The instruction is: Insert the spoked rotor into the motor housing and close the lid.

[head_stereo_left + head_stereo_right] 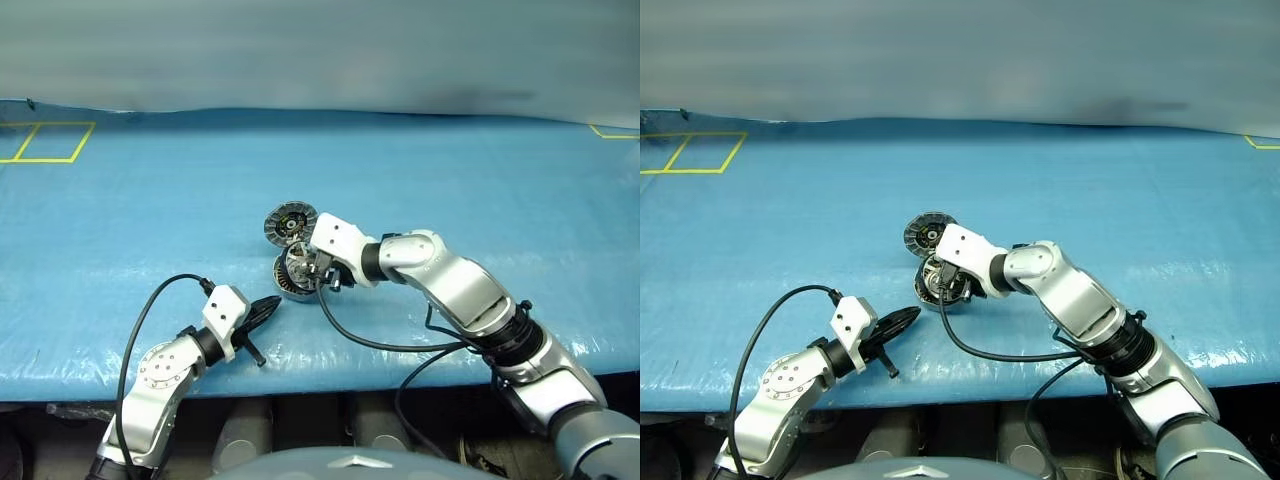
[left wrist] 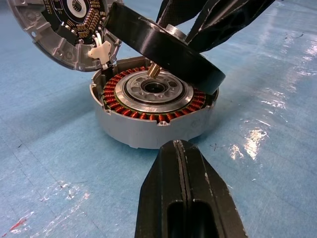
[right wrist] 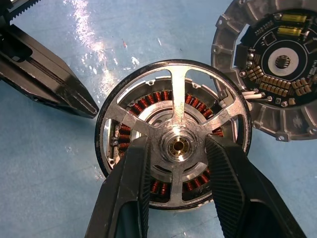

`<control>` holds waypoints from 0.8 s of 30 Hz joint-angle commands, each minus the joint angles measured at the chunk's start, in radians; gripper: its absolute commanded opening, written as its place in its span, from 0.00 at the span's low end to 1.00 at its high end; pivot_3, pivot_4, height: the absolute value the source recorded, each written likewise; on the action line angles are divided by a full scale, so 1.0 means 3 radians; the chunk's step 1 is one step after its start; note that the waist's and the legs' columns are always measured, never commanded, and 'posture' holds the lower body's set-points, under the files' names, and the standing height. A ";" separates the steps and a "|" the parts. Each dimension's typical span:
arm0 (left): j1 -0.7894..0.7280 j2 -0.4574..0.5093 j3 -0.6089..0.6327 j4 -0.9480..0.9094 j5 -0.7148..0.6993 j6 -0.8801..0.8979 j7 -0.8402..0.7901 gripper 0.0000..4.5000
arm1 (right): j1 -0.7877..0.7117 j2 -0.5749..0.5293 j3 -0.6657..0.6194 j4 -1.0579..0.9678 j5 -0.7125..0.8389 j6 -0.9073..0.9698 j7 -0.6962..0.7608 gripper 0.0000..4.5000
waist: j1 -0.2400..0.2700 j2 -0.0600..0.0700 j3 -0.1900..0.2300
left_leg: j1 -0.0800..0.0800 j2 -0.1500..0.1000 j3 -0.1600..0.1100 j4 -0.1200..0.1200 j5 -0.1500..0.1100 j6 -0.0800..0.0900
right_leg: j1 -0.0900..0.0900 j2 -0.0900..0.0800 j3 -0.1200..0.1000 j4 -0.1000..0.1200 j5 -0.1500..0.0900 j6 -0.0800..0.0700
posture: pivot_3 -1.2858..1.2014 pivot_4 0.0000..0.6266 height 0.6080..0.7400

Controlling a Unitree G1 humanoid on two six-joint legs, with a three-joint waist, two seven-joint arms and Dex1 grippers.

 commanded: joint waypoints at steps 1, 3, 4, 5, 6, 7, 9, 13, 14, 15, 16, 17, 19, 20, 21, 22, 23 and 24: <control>-0.0019 -0.0020 -0.0019 -0.0073 0.0000 -0.0082 0.0018 0.00 | -0.0031 -0.0033 0.0080 0.0038 -0.0046 -0.0025 0.0076 0.30 | 0.0000 0.0000 0.0000 | 0.0000 0.0000 0.0000 0.0000 0.0000 0.0000 | 0.0000 0.0000 0.0000 0.0000 0.0000 0.0000 | 0.52 0.24 1.00; -0.0019 -0.0035 -0.0009 -0.0060 0.0027 -0.0109 0.0059 0.00 | -0.0038 -0.0023 0.0100 0.0064 -0.0066 -0.0036 0.0097 0.30 | -0.0001 0.0000 0.0000 | 0.0000 0.0000 0.0000 0.0000 0.0000 0.0000 | 0.0000 0.0000 0.0000 0.0000 0.0000 0.0000 | 0.52 0.24 1.00; -0.0021 -0.0040 -0.0004 -0.0054 0.0033 -0.0118 0.0071 0.00 | -0.0044 -0.0015 0.0108 0.0078 -0.0075 -0.0039 0.0109 0.30 | -0.0001 0.0000 0.0000 | 0.0000 0.0000 0.0000 0.0000 0.0000 0.0000 | 0.0000 0.0000 0.0000 0.0000 0.0000 0.0000 | 0.52 0.24 1.00; -0.0021 -0.0044 0.0000 -0.0046 0.0042 -0.0133 0.0084 0.00 | -0.0046 -0.0008 0.0116 0.0088 -0.0083 -0.0042 0.0116 0.30 | -0.0001 0.0000 0.0000 | 0.0001 0.0000 0.0000 0.0000 0.0000 0.0000 | 0.0001 0.0000 0.0000 0.0000 0.0000 0.0000 | 0.52 0.24 1.00; -0.0020 -0.0045 0.0002 -0.0040 0.0049 -0.0142 0.0097 0.00 | -0.0048 -0.0001 0.0122 0.0096 -0.0089 -0.0044 0.0123 0.30 | -0.0001 0.0000 0.0000 | 0.0002 0.0000 0.0000 0.0000 0.0000 0.0000 | 0.0001 0.0000 0.0000 0.0000 0.0000 0.0000 | 0.52 0.24 1.00; -0.0018 -0.0044 0.0003 -0.0036 0.0056 -0.0150 0.0109 0.00 | -0.0049 0.0004 0.0129 0.0102 -0.0096 -0.0045 0.0130 0.30 | -0.0002 0.0000 -0.0001 | 0.0002 0.0000 0.0000 0.0000 0.0000 0.0000 | 0.0002 0.0000 0.0000 0.0001 0.0000 0.0000 | 0.52 0.24 1.00; -0.0020 -0.0040 0.0004 -0.0028 0.0057 -0.0161 0.0120 0.00 | -0.0057 0.0019 0.0137 0.0117 -0.0111 -0.0050 0.0138 0.30 | -0.0003 0.0000 -0.0001 | 0.0003 0.0001 0.0000 0.0000 0.0000 0.0000 | 0.0002 0.0000 0.0000 0.0001 0.0000 0.0000 | 0.52 0.24 1.00; -0.0010 -0.0062 0.0049 0.0001 0.0024 -0.0205 0.0140 0.00 | -0.0085 0.0051 0.0155 0.0168 -0.0148 -0.0067 0.0166 0.30 | -0.0005 0.0000 -0.0001 | 0.0004 0.0001 0.0000 0.0000 0.0000 0.0000 | 0.0002 0.0000 0.0000 0.0001 0.0000 0.0000 | 0.52 0.24 1.00; -0.0004 -0.0068 0.0064 0.0010 0.0017 -0.0215 0.0150 0.00 | -0.0092 0.0059 0.0157 0.0178 -0.0158 -0.0071 0.0173 0.30 | -0.0006 0.0000 -0.0001 | 0.0004 0.0001 0.0000 0.0000 0.0000 0.0000 | 0.0003 0.0000 0.0000 0.0001 0.0000 0.0000 | 0.52 0.24 1.00; 0.0002 -0.0067 0.0074 0.0022 0.0011 -0.0227 0.0150 0.00 | -0.0097 0.0066 0.0157 0.0186 -0.0165 -0.0073 0.0180 0.30 | -0.0006 0.0000 -0.0001 | 0.0004 0.0001 0.0000 0.0000 0.0000 0.0000 | 0.0002 0.0000 0.0000 0.0001 0.0000 0.0000 | 0.52 0.24 1.00; 0.0009 -0.0064 0.0080 0.0034 0.0009 -0.0242 0.0148 0.00 | -0.0101 0.0071 0.0156 0.0191 -0.0173 -0.0075 0.0188 0.30 | -0.0006 0.0000 -0.0001 | 0.0005 0.0001 0.0000 0.0000 0.0000 0.0000 | 0.0003 0.0000 0.0000 0.0002 0.0000 0.0000 | 0.52 0.24 1.00; 0.0017 -0.0060 0.0085 0.0048 0.0012 -0.0252 0.0149 0.00 | -0.0105 0.0074 0.0156 0.0196 -0.0180 -0.0075 0.0197 0.30 | -0.0006 0.0000 -0.0001 | 0.0005 0.0001 0.0000 0.0000 0.0000 0.0000 | 0.0003 0.0001 0.0000 0.0002 0.0000 0.0000 | 0.52 0.24 1.00; 0.0032 -0.0045 0.0088 0.0070 0.0027 -0.0258 0.0152 0.00 | -0.0109 0.0074 0.0151 0.0206 -0.0188 -0.0075 0.0211 0.30 | -0.0007 0.0000 -0.0001 | 0.0005 0.0001 0.0000 0.0000 0.0000 0.0000 | 0.0003 0.0001 0.0000 0.0002 0.0000 0.0000 | 0.52 0.24 1.00; 0.0034 -0.0038 0.0088 0.0078 0.0029 -0.0261 0.0151 0.00 | -0.0111 0.0072 0.0151 0.0213 -0.0192 -0.0079 0.0219 0.30 | -0.0007 0.0000 -0.0001 | 0.0005 0.0001 0.0000 0.0000 0.0000 0.0000 | 0.0003 0.0001 0.0000 0.0002 0.0000 0.0000 | 0.52 0.24 1.00; 0.0036 -0.0035 0.0086 0.0082 0.0029 -0.0262 0.0152 0.00 | -0.0108 0.0070 0.0148 0.0217 -0.0195 -0.0083 0.0225 0.30 | -0.0007 0.0000 -0.0001 | 0.0005 0.0001 0.0000 0.0000 0.0000 0.0000 | 0.0003 0.0001 0.0000 0.0002 0.0000 0.0000 | 0.52 0.24 1.00; 0.0037 -0.0034 0.0084 0.0083 0.0028 -0.0264 0.0153 0.00 | -0.0105 0.0068 0.0147 0.0220 -0.0199 -0.0085 0.0229 0.38 | -0.0007 0.0000 -0.0001 | 0.0005 0.0001 0.0000 0.0000 0.0000 0.0000 | 0.0003 0.0001 0.0000 0.0002 0.0000 0.0000 | 0.52 0.24 1.00; 0.0040 -0.0033 0.0081 0.0082 0.0028 -0.0264 0.0155 0.00 | -0.0099 0.0066 0.0146 0.0220 -0.0202 -0.0087 0.0233 0.47 | -0.0005 0.0000 -0.0001 | 0.0005 0.0001 0.0000 0.0000 0.0000 0.0000 | 0.0003 0.0001 0.0000 0.0002 0.0000 0.0000 | 0.52 0.24 1.00; 0.0042 -0.0031 0.0079 0.0081 0.0026 -0.0264 0.0156 0.00 | -0.0095 0.0066 0.0146 0.0223 -0.0204 -0.0088 0.0236 0.53 | -0.0003 0.0000 -0.0001 | 0.0004 0.0001 0.0000 0.0000 0.0000 0.0000 | 0.0002 0.0001 0.0000 0.0002 0.0000 0.0000 | 0.52 0.24 1.00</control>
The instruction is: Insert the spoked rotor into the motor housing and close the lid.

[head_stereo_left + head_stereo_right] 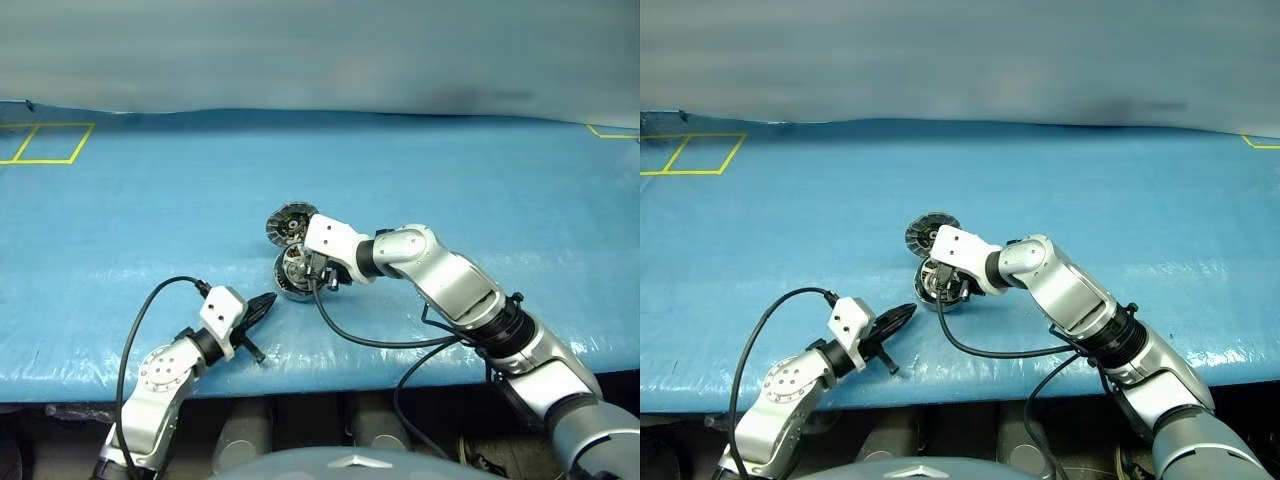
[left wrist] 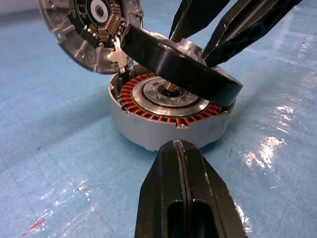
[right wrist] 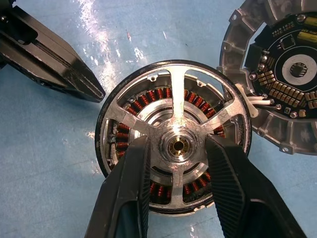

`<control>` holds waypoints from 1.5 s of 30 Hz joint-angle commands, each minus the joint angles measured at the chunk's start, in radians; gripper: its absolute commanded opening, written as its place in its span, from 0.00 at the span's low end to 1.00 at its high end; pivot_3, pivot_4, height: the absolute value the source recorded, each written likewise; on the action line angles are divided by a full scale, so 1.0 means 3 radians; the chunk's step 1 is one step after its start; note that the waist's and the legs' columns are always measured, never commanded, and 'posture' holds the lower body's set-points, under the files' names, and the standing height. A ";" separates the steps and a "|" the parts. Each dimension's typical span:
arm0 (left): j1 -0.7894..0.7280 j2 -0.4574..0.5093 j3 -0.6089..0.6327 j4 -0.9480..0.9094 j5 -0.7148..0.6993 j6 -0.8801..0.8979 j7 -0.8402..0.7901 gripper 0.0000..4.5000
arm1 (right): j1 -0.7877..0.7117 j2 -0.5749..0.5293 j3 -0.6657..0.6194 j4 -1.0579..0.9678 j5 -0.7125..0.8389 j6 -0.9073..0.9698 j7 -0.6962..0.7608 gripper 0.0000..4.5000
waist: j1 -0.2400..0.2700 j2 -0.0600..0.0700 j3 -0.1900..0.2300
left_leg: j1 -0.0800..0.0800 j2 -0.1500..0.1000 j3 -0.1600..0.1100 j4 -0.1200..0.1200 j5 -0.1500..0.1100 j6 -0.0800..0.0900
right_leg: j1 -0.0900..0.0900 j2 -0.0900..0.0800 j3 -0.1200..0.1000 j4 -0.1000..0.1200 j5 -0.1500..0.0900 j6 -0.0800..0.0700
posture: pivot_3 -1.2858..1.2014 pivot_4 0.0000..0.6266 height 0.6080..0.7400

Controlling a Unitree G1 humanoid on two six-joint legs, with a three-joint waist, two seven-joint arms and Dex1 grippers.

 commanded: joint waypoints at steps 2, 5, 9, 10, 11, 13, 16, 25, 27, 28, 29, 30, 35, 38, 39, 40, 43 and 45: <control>0.0004 0.0016 0.0058 -0.0051 -0.0019 -0.0063 0.0000 0.00 | 0.0025 0.0006 0.0034 0.0009 -0.0018 -0.0007 0.0022 0.67 | 0.0004 0.0000 0.0001 | -0.0003 -0.0001 0.0000 0.0000 0.0000 0.0000 | -0.0003 0.0000 0.0000 0.0000 0.0000 0.0000 | 0.52 0.24 1.00; 0.0002 0.0017 0.0054 -0.0066 -0.0024 -0.0050 0.0002 0.00 | 0.0027 0.0013 0.0034 0.0021 -0.0021 -0.0010 0.0019 0.88 | 0.0005 0.0000 0.0001 | -0.0006 -0.0002 0.0000 -0.0002 0.0000 0.0000 | -0.0004 -0.0001 0.0000 -0.0002 0.0000 0.0000 | 0.52 0.24 1.00; 0.0002 0.0022 0.0052 -0.0083 -0.0027 -0.0041 0.0000 0.00 | 0.0025 0.0027 0.0004 0.0003 -0.0013 -0.0015 0.0011 1.00 | 0.0003 0.0000 0.0001 | -0.0005 -0.0001 0.0000 -0.0002 0.0000 0.0000 | -0.0005 -0.0001 0.0000 -0.0001 0.0000 0.0000 | 0.52 0.24 1.00; 0.0004 0.0024 0.0052 -0.0086 -0.0027 -0.0041 -0.0002 0.00 | 0.0022 0.0034 -0.0027 -0.0018 0.0003 -0.0014 0.0011 1.00 | 0.0003 0.0000 0.0001 | -0.0005 -0.0001 0.0000 -0.0002 0.0000 0.0000 | -0.0004 -0.0001 0.0000 -0.0001 0.0000 0.0000 | 0.52 0.24 1.00; 0.0006 0.0027 0.0053 -0.0089 -0.0028 -0.0042 -0.0004 0.00 | 0.0019 0.0045 -0.0060 -0.0041 0.0025 -0.0006 0.0012 1.00 | 0.0003 0.0000 0.0001 | -0.0005 -0.0001 0.0000 -0.0001 0.0000 0.0000 | -0.0004 -0.0001 0.0000 -0.0001 0.0000 0.0000 | 0.52 0.24 1.00; -0.0001 0.0030 0.0053 -0.0098 -0.0033 -0.0033 -0.0007 0.00 | 0.0003 0.0072 -0.0189 -0.0108 0.0108 0.0036 0.0014 1.00 | 0.0003 0.0000 0.0001 | -0.0005 -0.0001 0.0000 -0.0001 0.0000 0.0000 | -0.0004 -0.0001 0.0000 -0.0001 0.0000 0.0000 | 0.52 0.24 1.00; -0.0013 0.0035 0.0050 -0.0109 -0.0038 -0.0028 -0.0011 0.00 | 0.0020 0.0083 -0.0414 -0.0249 0.0223 0.0090 -0.0009 0.96 | 0.0005 0.0000 0.0001 | -0.0005 -0.0001 0.0000 -0.0002 0.0000 0.0000 | -0.0004 -0.0001 0.0000 -0.0001 0.0000 0.0000 | 0.52 0.24 1.00; -0.0067 0.0079 0.0083 -0.0154 -0.0073 0.0026 0.0001 0.00 | 0.0572 0.0206 -0.0851 -0.0613 0.0387 0.0246 -0.0421 0.36 | 0.0012 0.0000 0.0000 | -0.0006 -0.0002 -0.0001 -0.0002 0.0000 0.0000 | -0.0004 -0.0001 -0.0001 -0.0002 0.0000 0.0000 | 0.52 0.24 1.00; -0.0112 0.0050 0.0143 -0.0162 -0.0110 0.0043 0.0054 0.00 | 0.0811 0.0333 -0.0973 -0.0725 0.0440 0.0221 -0.0571 0.20 | 0.0014 0.0000 0.0001 | -0.0006 -0.0001 -0.0001 -0.0001 0.0000 0.0000 | -0.0004 -0.0001 -0.0001 -0.0001 0.0000 0.0000 | 0.52 0.24 1.00; -0.0126 0.0037 0.0169 -0.0170 -0.0130 0.0053 0.0071 0.00 | 0.0893 0.0374 -0.1013 -0.0774 0.0461 0.0205 -0.0617 0.13 | 0.0011 0.0000 0.0001 | -0.0006 -0.0001 -0.0001 -0.0001 0.0000 0.0000 | -0.0004 -0.0001 -0.0001 -0.0001 0.0000 0.0000 | 0.52 0.24 1.00; -0.0156 0.0019 0.0225 -0.0201 -0.0197 0.0099 0.0086 0.00 | 0.1031 0.0420 -0.1079 -0.0859 0.0492 0.0094 -0.0656 0.05 | 0.0007 0.0000 0.0001 | -0.0005 -0.0001 -0.0001 -0.0001 0.0000 0.0000 | -0.0004 -0.0001 -0.0001 0.0000 0.0000 0.0000 | 0.52 0.24 1.00; -0.0174 0.0009 0.0264 -0.0223 -0.0245 0.0131 0.0092 0.00 | 0.1123 0.0448 -0.1117 -0.0919 0.0511 0.0014 -0.0684 0.01 | 0.0010 0.0000 0.0001 | -0.0006 -0.0001 -0.0001 -0.0001 0.0000 0.0000 | -0.0005 -0.0001 -0.0001 0.0000 0.0000 0.0000 | 0.52 0.24 1.00; -0.0551 0.0040 0.0509 -0.0525 -0.0602 0.0545 0.0174 0.00 | 0.1842 0.0667 -0.1456 -0.1279 0.0817 -0.0316 -0.0761 0.01 | 0.0027 -0.0002 0.0001 | -0.0006 -0.0001 -0.0003 0.0000 0.0000 0.0000 | -0.0001 0.0000 -0.0002 -0.0002 0.0000 0.0001 | 0.52 0.24 1.00; -0.0897 0.0025 0.0647 -0.0648 -0.0840 0.0729 0.0238 0.00 | 0.2244 0.0638 -0.1457 -0.1360 0.0823 -0.0483 -0.0793 0.01 | 0.0048 -0.0003 0.0001 | -0.0005 -0.0002 -0.0005 0.0004 0.0000 0.0000 | 0.0002 0.0000 -0.0003 -0.0002 0.0000 0.0001 | 0.52 0.24 1.00; -0.1038 0.0027 0.0701 -0.0632 -0.0892 0.0805 0.0284 0.00 | 0.2353 0.0649 -0.1442 -0.1358 0.0814 -0.0542 -0.0822 0.01 | 0.0042 -0.0002 0.0001 | -0.0004 -0.0002 -0.0005 0.0005 0.0000 0.0000 | 0.0003 0.0000 -0.0003 -0.0002 0.0000 0.0002 | 0.52 0.24 1.00; -0.1203 0.0039 0.0748 -0.0575 -0.0908 0.0863 0.0331 0.00 | 0.2454 0.0686 -0.1442 -0.1355 0.0826 -0.0585 -0.0860 0.01 | 0.0038 -0.0002 0.0001 | -0.0004 -0.0002 -0.0003 0.0006 0.0000 0.0000 | 0.0003 -0.0001 -0.0002 -0.0001 0.0001 0.0002 | 0.52 0.24 1.00; -0.1616 0.0057 0.0861 -0.0356 -0.0961 0.1038 0.0451 0.00 | 0.2649 0.0791 -0.1420 -0.1315 0.0797 -0.0827 -0.0949 0.01 | 0.0024 -0.0002 0.0001 | -0.0001 0.0002 -0.0002 0.0008 0.0000 -0.0001 | 0.0004 0.0004 -0.0002 0.0001 0.0001 0.0002 | 0.52 0.24 1.00; -0.1903 0.0087 0.0892 -0.0104 -0.0944 0.1095 0.0451 0.00 | 0.2713 0.0849 -0.1391 -0.1278 0.0759 -0.0973 -0.1008 0.01 | 0.0009 -0.0003 0.0001 | 0.0001 0.0003 -0.0001 0.0007 0.0000 0.0000 | 0.0005 0.0005 -0.0002 0.0002 0.0001 0.0002 | 0.52 0.24 1.00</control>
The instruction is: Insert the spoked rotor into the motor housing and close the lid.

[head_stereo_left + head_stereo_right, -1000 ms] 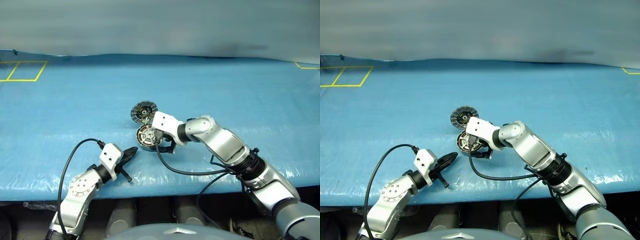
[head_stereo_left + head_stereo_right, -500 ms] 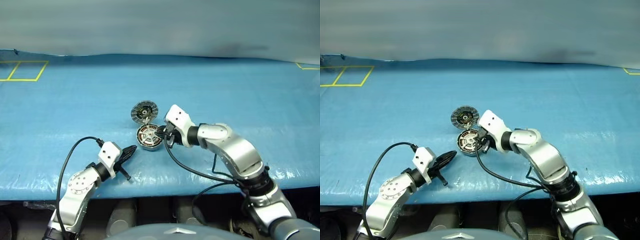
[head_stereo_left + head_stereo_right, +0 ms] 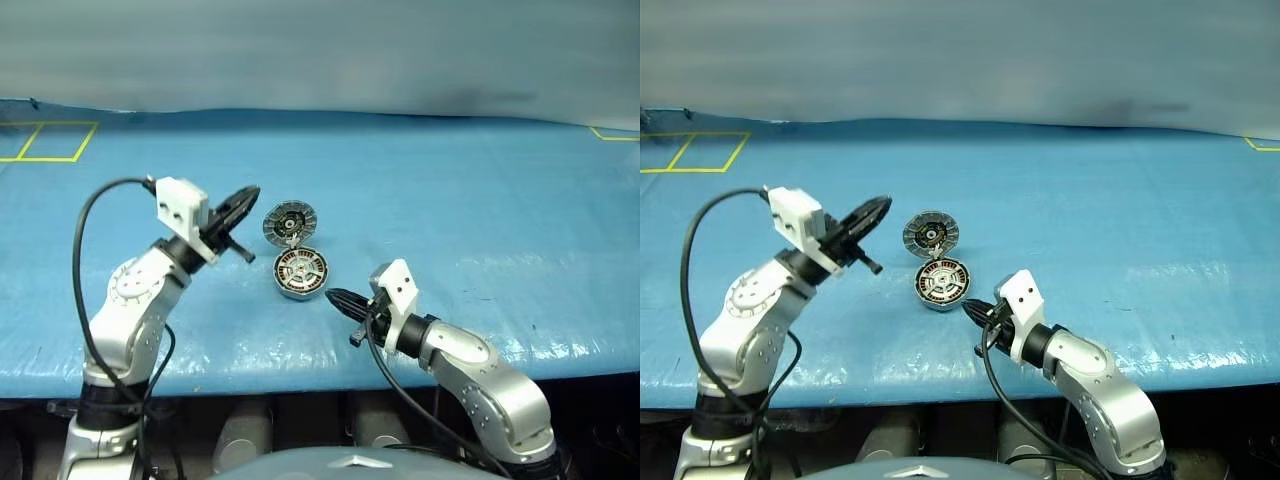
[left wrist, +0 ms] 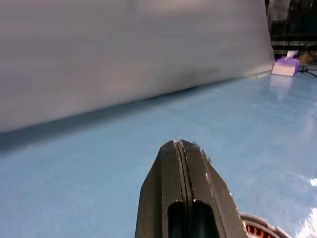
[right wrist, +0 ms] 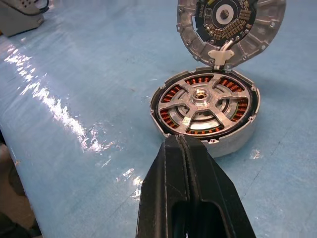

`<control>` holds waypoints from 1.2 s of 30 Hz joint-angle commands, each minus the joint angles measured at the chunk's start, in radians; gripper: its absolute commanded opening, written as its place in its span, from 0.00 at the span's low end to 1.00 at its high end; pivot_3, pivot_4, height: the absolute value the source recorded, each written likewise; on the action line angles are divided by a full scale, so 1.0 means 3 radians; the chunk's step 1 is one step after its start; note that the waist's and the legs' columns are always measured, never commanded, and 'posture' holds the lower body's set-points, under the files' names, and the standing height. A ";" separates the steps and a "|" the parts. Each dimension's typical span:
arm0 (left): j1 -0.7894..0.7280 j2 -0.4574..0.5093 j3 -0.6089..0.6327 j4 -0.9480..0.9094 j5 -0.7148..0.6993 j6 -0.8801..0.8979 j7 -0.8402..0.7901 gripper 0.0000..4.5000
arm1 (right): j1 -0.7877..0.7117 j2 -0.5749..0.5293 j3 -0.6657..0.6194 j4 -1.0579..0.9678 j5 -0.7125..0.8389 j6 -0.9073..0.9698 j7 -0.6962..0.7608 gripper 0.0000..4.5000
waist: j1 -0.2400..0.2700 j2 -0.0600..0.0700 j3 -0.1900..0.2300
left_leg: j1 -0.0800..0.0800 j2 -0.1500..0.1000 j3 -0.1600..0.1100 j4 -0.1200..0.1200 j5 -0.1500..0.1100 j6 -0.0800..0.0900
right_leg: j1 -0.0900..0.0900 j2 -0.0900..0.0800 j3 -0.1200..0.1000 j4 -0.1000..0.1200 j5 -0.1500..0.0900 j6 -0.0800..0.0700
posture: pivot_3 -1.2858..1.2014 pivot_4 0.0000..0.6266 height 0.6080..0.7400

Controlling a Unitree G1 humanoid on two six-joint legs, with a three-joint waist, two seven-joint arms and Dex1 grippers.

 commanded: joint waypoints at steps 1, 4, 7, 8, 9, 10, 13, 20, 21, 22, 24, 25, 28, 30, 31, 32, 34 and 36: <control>-0.0400 0.0088 0.0067 0.0417 0.0020 0.0072 -0.0006 0.00 | 0.0050 0.0099 0.0022 -0.0035 -0.0009 -0.0319 -0.0106 0.01 | 0.0001 -0.0001 0.0000 | 0.0000 0.0000 -0.0001 0.0000 0.0000 0.0000 | 0.0002 0.0000 0.0000 0.0000 0.0000 0.0000 | 0.52 0.24 1.00; -0.0842 0.0165 -0.0072 0.1021 0.0215 -0.0136 -0.0207 0.00 | 0.0102 0.0146 0.0054 0.0069 -0.0070 -0.0478 -0.0190 0.01 | 0.0000 -0.0003 0.0001 | -0.0002 -0.0002 0.0000 0.0000 0.0000 0.0000 | 0.0001 0.0000 0.0000 -0.0001 0.0001 0.0001 | 0.52 0.24 1.00; -0.1214 0.0210 -0.0176 0.1655 0.0358 -0.0422 -0.0514 0.00 | 0.0132 0.0165 0.0092 0.0137 -0.0117 -0.0579 -0.0257 0.01 | 0.0010 -0.0005 0.0002 | -0.0004 -0.0005 -0.0001 0.0000 0.0000 0.0000 | 0.0000 -0.0001 0.0000 -0.0003 0.0001 0.0001 | 0.52 0.24 1.00; -0.1332 0.0231 -0.0198 0.1865 0.0373 -0.0447 -0.0639 0.00 | 0.0146 0.0165 0.0099 0.0147 -0.0124 -0.0605 -0.0278 0.01 | 0.0009 -0.0005 0.0002 | -0.0005 -0.0005 -0.0001 0.0000 0.0000 0.0000 | 0.0000 -0.0001 0.0000 -0.0004 0.0001 0.0001 | 0.52 0.24 1.00; -0.1454 0.0254 -0.0226 0.2076 0.0377 -0.0444 -0.0791 0.00 | 0.0167 0.0162 0.0106 0.0148 -0.0123 -0.0628 -0.0292 0.01 | 0.0006 -0.0005 0.0002 | -0.0006 -0.0006 -0.0001 -0.0001 0.0000 0.0000 | -0.0001 -0.0002 0.0001 -0.0005 0.0001 0.0002 | 0.52 0.24 1.00; -0.1565 0.0269 -0.0247 0.2259 0.0349 -0.0410 -0.0962 0.00 | 0.0185 0.0158 0.0109 0.0147 -0.0120 -0.0639 -0.0302 0.01 | 0.0004 -0.0005 0.0002 | -0.0006 -0.0006 -0.0001 -0.0003 0.0000 0.0000 | -0.0001 -0.0002 0.0001 -0.0006 0.0002 0.0003 | 0.52 0.24 1.00; -0.1845 0.0322 -0.0392 0.2741 0.0351 -0.0364 -0.1509 0.00 | 0.0223 0.0134 0.0114 0.0143 -0.0118 -0.0638 -0.0322 0.01 | -0.0010 -0.0006 0.0003 | -0.0006 -0.0006 -0.0001 -0.0006 0.0000 0.0000 | -0.0003 -0.0001 0.0001 -0.0004 0.0002 0.0003 | 0.52 0.24 1.00; -0.2353 0.0257 -0.0678 0.3854 0.0624 -0.0423 -0.2226 0.00 | 0.0242 0.0101 0.0099 0.0125 -0.0081 -0.0627 -0.0327 0.01 | -0.0012 -0.0007 0.0003 | -0.0006 -0.0005 -0.0001 -0.0002 0.0001 0.0000 | -0.0002 -0.0001 0.0001 -0.0003 0.0002 0.0004 | 0.52 0.24 1.00; -0.2397 0.0236 -0.0690 0.3958 0.0659 -0.0444 -0.2264 0.00 | 0.0247 0.0102 0.0100 0.0121 -0.0073 -0.0636 -0.0326 0.01 | -0.0010 -0.0008 0.0004 | -0.0006 -0.0005 -0.0001 -0.0002 0.0001 0.0001 | -0.0002 -0.0001 0.0001 -0.0002 0.0002 0.0004 | 0.52 0.24 1.00; -0.2432 0.0219 -0.0719 0.4062 0.0717 -0.0484 -0.2296 0.00 | 0.0264 0.0113 0.0100 0.0124 -0.0058 -0.0655 -0.0322 0.01 | -0.0009 -0.0009 0.0004 | -0.0006 -0.0005 -0.0002 -0.0001 0.0001 0.0001 | -0.0002 -0.0001 0.0001 -0.0002 0.0002 0.0004 | 0.52 0.24 1.00; -0.2507 0.0176 -0.0738 0.4273 0.0802 -0.0560 -0.2335 0.00 | 0.0308 0.0181 0.0094 0.0149 -0.0010 -0.0757 -0.0314 0.01 | -0.0006 -0.0009 0.0004 | -0.0006 -0.0005 -0.0002 -0.0001 0.0000 0.0001 | -0.0002 -0.0001 0.0001 -0.0002 0.0002 0.0004 | 0.52 0.24 1.00; -0.2542 0.0150 -0.0727 0.4367 0.0823 -0.0588 -0.2372 0.00 | 0.0338 0.0222 0.0095 0.0162 0.0044 -0.0817 -0.0278 0.01 | -0.0006 -0.0010 0.0005 | -0.0007 -0.0005 -0.0002 -0.0002 0.0000 0.0001 | -0.0002 -0.0001 0.0001 -0.0002 0.0003 0.0005 | 0.52 0.24 1.00; -0.2622 0.0085 -0.0689 0.4594 0.0869 -0.0670 -0.2481 0.00 | 0.0408 0.0299 0.0151 0.0250 0.0046 -0.0994 -0.0252 0.01 | -0.0008 -0.0010 0.0005 | -0.0008 -0.0006 -0.0003 -0.0002 0.0000 0.0001 | -0.0002 -0.0001 0.0001 -0.0003 0.0009 0.0016 | 0.52 0.24 1.00; -0.2661 0.0052 -0.0689 0.4712 0.0917 -0.0713 -0.2543 0.00 | 0.0450 0.0368 0.0181 0.0350 -0.0006 -0.1142 -0.0280 0.01 | -0.0009 -0.0010 0.0005 | -0.0007 -0.0005 -0.0002 -0.0001 0.0000 0.0001 | -0.0002 -0.0001 0.0001 -0.0003 0.0013 0.0022 | 0.52 0.24 1.00; -0.2680 0.0039 -0.0690 0.4762 0.0933 -0.0723 -0.2575 0.00 | 0.0472 0.0414 0.0185 0.0396 -0.0012 -0.1210 -0.0303 0.01 | -0.0009 -0.0010 0.0005 | -0.0008 -0.0006 -0.0002 0.0000 0.0000 0.0001 | -0.0002 -0.0001 0.0001 -0.0003 0.0013 0.0022 | 0.52 0.24 1.00; -0.2695 0.0028 -0.0682 0.4800 0.0932 -0.0716 -0.2626 0.00 | 0.0508 0.0466 0.0191 0.0440 -0.0014 -0.1286 -0.0330 0.01 | -0.0008 -0.0011 0.0005 | -0.0008 -0.0006 -0.0002 0.0000 0.0000 0.0001 | -0.0002 -0.0001 0.0001 -0.0003 0.0013 0.0022 | 0.52 0.24 1.00; -0.2721 0.0011 -0.0658 0.4862 0.0937 -0.0713 -0.2715 0.00 | 0.0566 0.0533 0.0200 0.0514 -0.0036 -0.1403 -0.0366 0.01 | -0.0012 -0.0011 0.0005 | -0.0007 -0.0005 -0.0002 0.0001 0.0000 0.0001 | -0.0002 -0.0001 0.0001 -0.0002 0.0013 0.0022 | 0.52 0.24 1.00; -0.2745 -0.0001 -0.0646 0.4906 0.0949 -0.0696 -0.2799 0.00 | 0.0630 0.0567 0.0231 0.0572 -0.0070 -0.1469 -0.0402 0.01 | -0.0012 -0.0011 0.0005 | -0.0007 -0.0005 -0.0002 0.0002 0.0000 0.0001 | -0.0002 -0.0001 0.0001 -0.0001 0.0013 0.0022 | 0.52 0.24 1.00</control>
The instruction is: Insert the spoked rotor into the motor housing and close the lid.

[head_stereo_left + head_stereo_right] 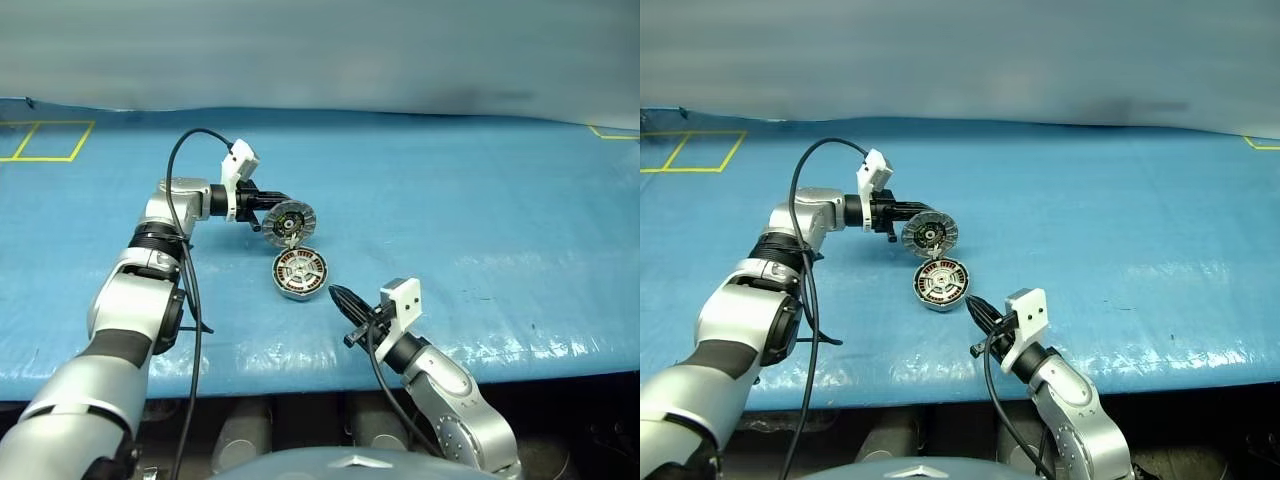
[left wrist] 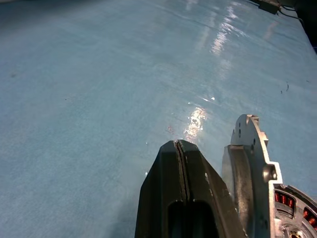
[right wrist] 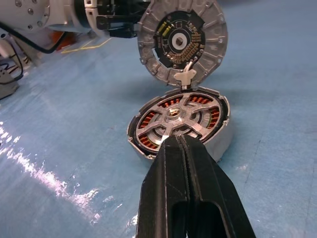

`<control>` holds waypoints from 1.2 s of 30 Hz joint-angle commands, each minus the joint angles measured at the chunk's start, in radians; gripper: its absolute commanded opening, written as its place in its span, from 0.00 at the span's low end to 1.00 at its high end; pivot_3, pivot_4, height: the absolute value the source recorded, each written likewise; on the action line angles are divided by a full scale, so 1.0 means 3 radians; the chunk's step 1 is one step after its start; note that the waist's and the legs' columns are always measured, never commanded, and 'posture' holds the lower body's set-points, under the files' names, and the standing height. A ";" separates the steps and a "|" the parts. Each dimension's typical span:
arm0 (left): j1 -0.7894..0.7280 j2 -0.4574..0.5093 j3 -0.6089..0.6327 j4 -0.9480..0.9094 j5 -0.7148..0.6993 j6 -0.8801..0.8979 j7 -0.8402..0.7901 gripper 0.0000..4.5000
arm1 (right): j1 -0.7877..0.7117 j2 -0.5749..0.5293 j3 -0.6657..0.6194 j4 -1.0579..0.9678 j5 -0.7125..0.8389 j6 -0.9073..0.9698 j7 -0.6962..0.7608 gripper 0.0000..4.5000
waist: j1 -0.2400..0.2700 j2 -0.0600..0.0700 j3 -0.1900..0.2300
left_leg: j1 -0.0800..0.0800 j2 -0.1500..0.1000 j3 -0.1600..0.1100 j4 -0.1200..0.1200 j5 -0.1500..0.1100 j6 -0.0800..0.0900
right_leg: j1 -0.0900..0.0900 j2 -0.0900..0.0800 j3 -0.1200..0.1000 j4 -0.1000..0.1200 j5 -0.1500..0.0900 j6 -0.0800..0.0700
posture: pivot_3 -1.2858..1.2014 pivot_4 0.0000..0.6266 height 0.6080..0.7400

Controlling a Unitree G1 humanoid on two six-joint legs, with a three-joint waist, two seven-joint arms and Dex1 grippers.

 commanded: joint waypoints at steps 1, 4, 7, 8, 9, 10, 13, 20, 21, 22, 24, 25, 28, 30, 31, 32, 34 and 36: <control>-0.0133 0.0000 0.0066 0.0040 0.0024 -0.0029 -0.0193 0.00 | 0.0081 0.0056 0.0065 0.0030 -0.0041 -0.0193 -0.0055 0.01 | 0.0001 0.0000 0.0000 | 0.0000 0.0000 0.0000 0.0000 0.0000 0.0000 | 0.0000 0.0000 0.0000 0.0000 0.0000 0.0000 | 0.52 0.24 1.00; -0.0121 0.0005 0.0007 0.0019 0.0087 -0.0017 -0.0377 0.00 | 0.0124 0.0080 0.0089 0.0071 -0.0045 -0.0216 -0.0104 0.01 | 0.0001 0.0000 0.0000 | 0.0000 0.0000 0.0000 0.0000 0.0000 0.0000 | 0.0000 0.0000 0.0000 0.0000 0.0000 0.0000 | 0.52 0.24 1.00; -0.0100 -0.0004 -0.0044 -0.0043 0.0134 -0.0014 -0.0562 0.00 | 0.0115 0.0094 0.0089 0.0110 -0.0059 -0.0202 -0.0156 0.01 | 0.0001 0.0000 0.0000 | 0.0000 0.0000 0.0000 0.0001 0.0000 0.0000 | 0.0000 0.0000 0.0000 0.0001 -0.0001 -0.0003 | 0.52 0.24 1.00; -0.0088 -0.0012 -0.0063 -0.0070 0.0152 -0.0015 -0.0613 0.00 | 0.0102 0.0097 0.0081 0.0122 -0.0058 -0.0199 -0.0166 0.01 | 0.0001 0.0000 0.0000 | 0.0001 0.0000 0.0000 0.0002 0.0000 0.0000 | 0.0001 0.0000 0.0000 0.0002 -0.0004 -0.0007 | 0.52 0.24 1.00; -0.0083 -0.0020 -0.0071 -0.0082 0.0170 -0.0018 -0.0644 0.00 | 0.0089 0.0098 0.0076 0.0134 -0.0056 -0.0198 -0.0173 0.01 | 0.0003 0.0000 0.0000 | 0.0000 0.0000 0.0000 0.0002 0.0000 0.0000 | 0.0001 0.0000 0.0000 0.0002 -0.0008 -0.0014 | 0.52 0.24 1.00; -0.0072 -0.0029 -0.0085 -0.0095 0.0189 -0.0026 -0.0674 0.00 | 0.0073 0.0098 0.0065 0.0138 -0.0049 -0.0191 -0.0179 0.01 | 0.0004 0.0000 0.0000 | 0.0000 0.0000 0.0000 0.0003 0.0000 0.0000 | 0.0001 0.0000 0.0000 0.0003 -0.0009 -0.0015 | 0.52 0.24 1.00; -0.0014 -0.0052 -0.0142 -0.0162 0.0238 -0.0034 -0.0781 0.00 | 0.0035 0.0087 0.0036 0.0156 -0.0049 -0.0186 -0.0198 0.01 | 0.0003 0.0000 0.0000 | -0.0001 0.0000 0.0000 0.0006 0.0000 0.0000 | 0.0002 0.0000 0.0000 0.0003 -0.0008 -0.0015 | 0.52 0.24 1.00; 0.0174 -0.0083 -0.0297 -0.0399 0.0334 0.0022 -0.0944 0.00 | -0.0018 0.0077 0.0002 0.0199 -0.0027 -0.0174 -0.0235 0.01 | 0.0001 0.0000 0.0000 | 0.0000 0.0000 -0.0001 0.0006 0.0000 0.0001 | 0.0002 0.0000 0.0001 0.0005 -0.0008 -0.0015 | 0.52 0.24 1.00; 0.0206 -0.0084 -0.0322 -0.0442 0.0342 0.0036 -0.0969 0.00 | -0.0023 0.0074 -0.0001 0.0204 -0.0026 -0.0174 -0.0238 0.01 | 0.0003 0.0000 0.0000 | 0.0000 0.0000 -0.0001 0.0006 0.0000 0.0001 | 0.0002 0.0000 0.0001 0.0005 -0.0008 -0.0015 | 0.52 0.24 1.00; 0.0229 -0.0082 -0.0338 -0.0473 0.0345 0.0045 -0.0985 0.00 | -0.0025 0.0074 0.0001 0.0210 -0.0027 -0.0177 -0.0240 0.01 | 0.0003 0.0000 0.0000 | 0.0001 0.0000 -0.0001 0.0007 0.0000 0.0001 | 0.0002 0.0000 0.0001 0.0005 -0.0008 -0.0015 | 0.52 0.24 1.00; 0.0302 -0.0073 -0.0411 -0.0572 0.0377 0.0075 -0.1034 0.00 | -0.0038 0.0078 -0.0007 0.0221 -0.0024 -0.0174 -0.0248 0.01 | 0.0003 0.0000 0.0000 | 0.0000 0.0000 -0.0001 0.0008 0.0000 0.0001 | 0.0003 0.0000 0.0001 0.0005 -0.0008 -0.0015 | 0.52 0.24 1.00; 0.0336 -0.0067 -0.0441 -0.0618 0.0387 0.0087 -0.1054 0.00 | -0.0043 0.0080 -0.0010 0.0224 -0.0022 -0.0172 -0.0250 0.01 | 0.0001 0.0001 0.0000 | 0.0000 0.0000 -0.0001 0.0009 0.0000 0.0001 | 0.0003 0.0000 0.0001 0.0005 -0.0008 -0.0015 | 0.52 0.24 1.00; 0.0457 -0.0046 -0.0531 -0.0767 0.0424 0.0133 -0.1089 0.00 | -0.0052 0.0096 -0.0017 0.0237 -0.0012 -0.0166 -0.0254 0.01 | 0.0001 0.0001 0.0000 | 0.0002 0.0000 -0.0001 0.0009 0.0000 0.0001 | 0.0004 0.0001 0.0002 0.0006 -0.0008 -0.0015 | 0.52 0.24 1.00; 0.0523 -0.0031 -0.0571 -0.0835 0.0464 0.0133 -0.1071 0.00 | -0.0065 0.0105 -0.0019 0.0249 -0.0010 -0.0167 -0.0256 0.01 | 0.0001 0.0001 -0.0001 | 0.0002 0.0000 -0.0001 0.0009 0.0000 0.0001 | 0.0004 0.0001 0.0002 0.0007 -0.0008 -0.0015 | 0.52 0.24 1.00; 0.0557 -0.0025 -0.0581 -0.0873 0.0473 0.0140 -0.1064 0.00 | -0.0071 0.0111 -0.0022 0.0252 -0.0005 -0.0168 -0.0257 0.01 | 0.0005 0.0001 -0.0001 | 0.0002 0.0001 -0.0001 0.0010 0.0000 0.0001 | 0.0004 0.0001 0.0002 0.0007 -0.0008 -0.0015 | 0.52 0.24 1.00; 0.0582 -0.0020 -0.0586 -0.0902 0.0476 0.0147 -0.1059 0.00 | -0.0075 0.0117 -0.0023 0.0257 -0.0003 -0.0171 -0.0258 0.01 | 0.0003 0.0001 -0.0001 | 0.0003 0.0001 -0.0001 0.0010 0.0000 0.0001 | 0.0006 0.0001 0.0002 0.0007 -0.0008 -0.0015 | 0.52 0.24 1.00; 0.0629 -0.0015 -0.0582 -0.0978 0.0465 0.0166 -0.1033 0.00 | -0.0087 0.0143 -0.0051 0.0233 0.0039 -0.0153 -0.0274 0.01 | 0.0003 0.0002 -0.0002 | 0.0005 0.0001 -0.0001 0.0011 0.0000 0.0001 | 0.0008 0.0001 0.0002 0.0007 -0.0009 -0.0016 | 0.52 0.24 1.00; 0.0682 -0.0013 -0.0547 -0.1092 0.0436 0.0174 -0.0962 0.00 | -0.0112 0.0164 -0.0082 0.0168 0.0097 -0.0088 -0.0303 0.01 | 0.0004 0.0002 -0.0002 | 0.0006 0.0001 -0.0001 0.0012 0.0000 0.0001 | 0.0009 0.0001 0.0002 0.0007 -0.0009 -0.0016 | 0.52 0.24 1.00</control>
